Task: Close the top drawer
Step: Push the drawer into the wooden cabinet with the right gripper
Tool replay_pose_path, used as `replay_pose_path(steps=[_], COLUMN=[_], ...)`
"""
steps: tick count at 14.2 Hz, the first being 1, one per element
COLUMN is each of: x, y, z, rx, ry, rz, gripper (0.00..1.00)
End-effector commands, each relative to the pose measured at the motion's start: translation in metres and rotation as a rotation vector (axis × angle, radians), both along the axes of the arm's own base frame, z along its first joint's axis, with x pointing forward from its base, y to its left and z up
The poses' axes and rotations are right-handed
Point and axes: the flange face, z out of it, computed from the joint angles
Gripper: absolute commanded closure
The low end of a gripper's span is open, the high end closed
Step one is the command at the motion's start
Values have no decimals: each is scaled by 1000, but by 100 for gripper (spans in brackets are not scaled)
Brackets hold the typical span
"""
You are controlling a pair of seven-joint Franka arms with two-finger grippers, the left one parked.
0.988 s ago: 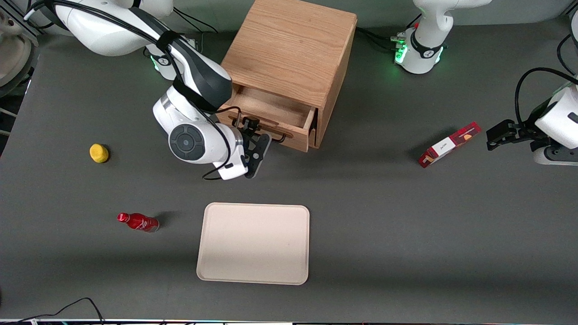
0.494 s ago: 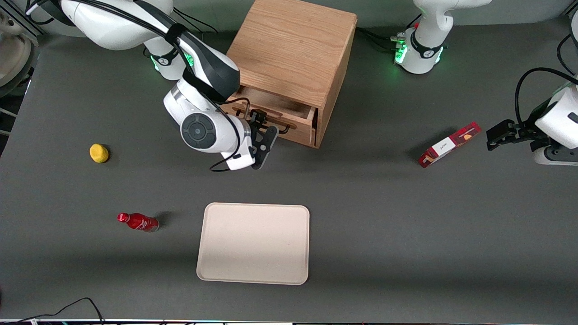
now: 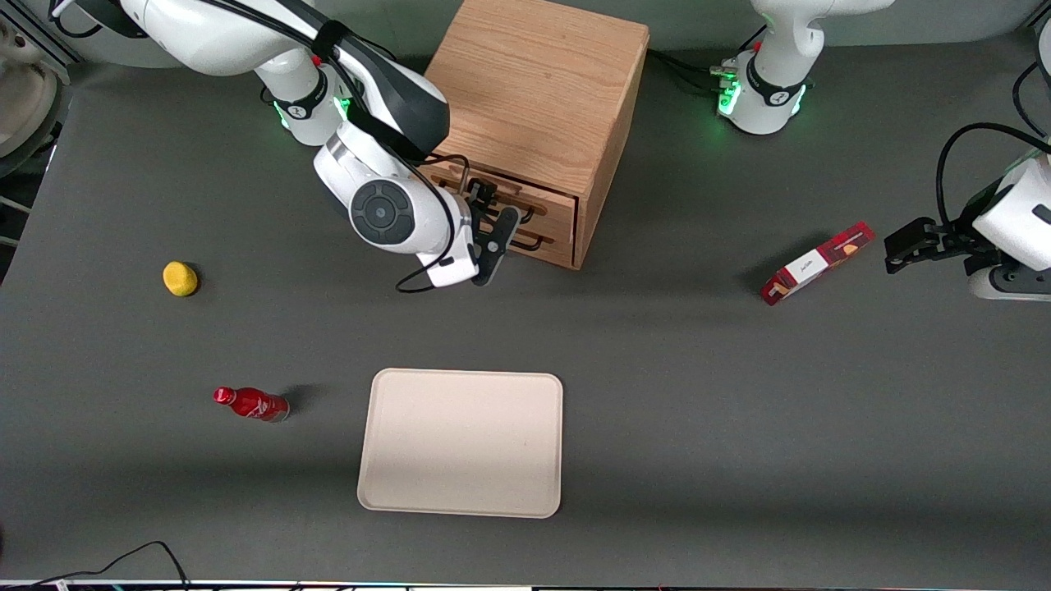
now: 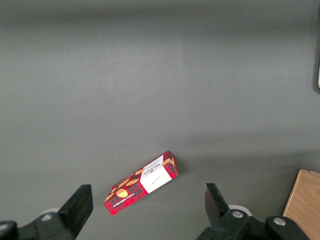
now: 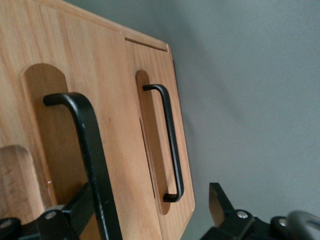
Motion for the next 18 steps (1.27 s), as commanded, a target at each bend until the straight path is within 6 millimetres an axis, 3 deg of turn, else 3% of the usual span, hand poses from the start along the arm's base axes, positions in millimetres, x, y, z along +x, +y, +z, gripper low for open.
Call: replay_pose_path(steps=[1,14,18], x=[-19,-28,-14], y=[-3,-6,-8], z=[7,1,20], rx=[-10,-11,13], ry=[-2,13,-16], rz=[-27,-45,-66], gripper=[0,0,0])
